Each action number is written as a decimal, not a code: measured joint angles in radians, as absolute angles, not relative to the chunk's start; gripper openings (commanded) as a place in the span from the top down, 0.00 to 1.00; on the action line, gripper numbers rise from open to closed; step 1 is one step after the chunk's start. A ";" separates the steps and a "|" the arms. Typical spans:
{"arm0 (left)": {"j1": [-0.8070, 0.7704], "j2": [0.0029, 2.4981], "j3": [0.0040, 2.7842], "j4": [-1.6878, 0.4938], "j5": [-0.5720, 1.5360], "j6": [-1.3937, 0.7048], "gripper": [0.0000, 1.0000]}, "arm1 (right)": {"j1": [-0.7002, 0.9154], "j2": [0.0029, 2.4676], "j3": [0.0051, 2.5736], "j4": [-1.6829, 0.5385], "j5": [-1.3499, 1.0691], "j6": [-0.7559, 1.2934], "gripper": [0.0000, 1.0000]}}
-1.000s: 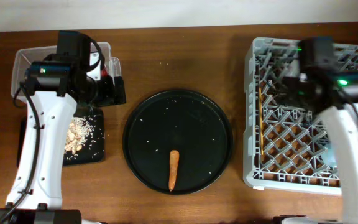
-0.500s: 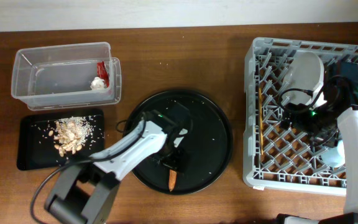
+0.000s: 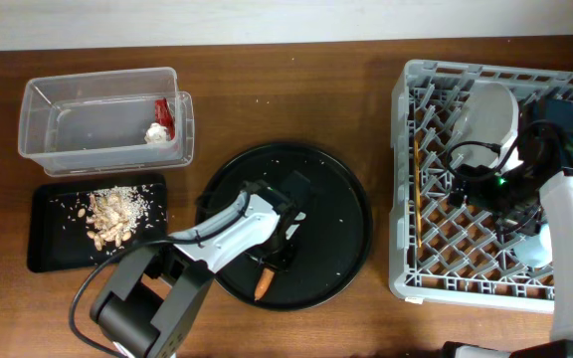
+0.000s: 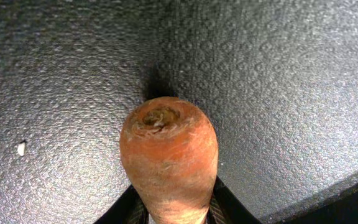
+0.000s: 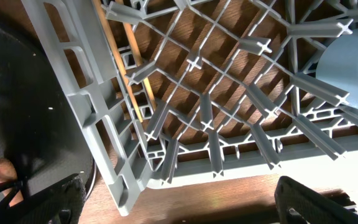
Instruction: Sort waste into correct bins and load items into the dishwasher rack
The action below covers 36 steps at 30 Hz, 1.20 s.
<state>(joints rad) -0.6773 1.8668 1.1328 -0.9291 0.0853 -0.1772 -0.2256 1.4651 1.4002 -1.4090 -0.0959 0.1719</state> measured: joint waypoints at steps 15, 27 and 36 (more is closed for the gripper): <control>0.273 1.544 1.204 -0.862 -0.098 -0.234 0.96 | -0.226 1.465 1.400 -1.409 -0.096 0.171 0.03; 0.520 1.848 1.205 -0.720 -0.094 -0.369 0.43 | -0.226 1.465 1.400 -1.406 -0.096 0.168 0.03; 0.454 1.749 1.249 -0.758 -0.027 -0.352 0.14 | -0.192 1.465 1.398 -1.316 -0.263 0.065 0.02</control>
<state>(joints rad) 0.4538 1.7489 1.2491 -0.7582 -0.0273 -0.3515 -0.1917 1.4651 1.3983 -1.3155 -0.2634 0.0654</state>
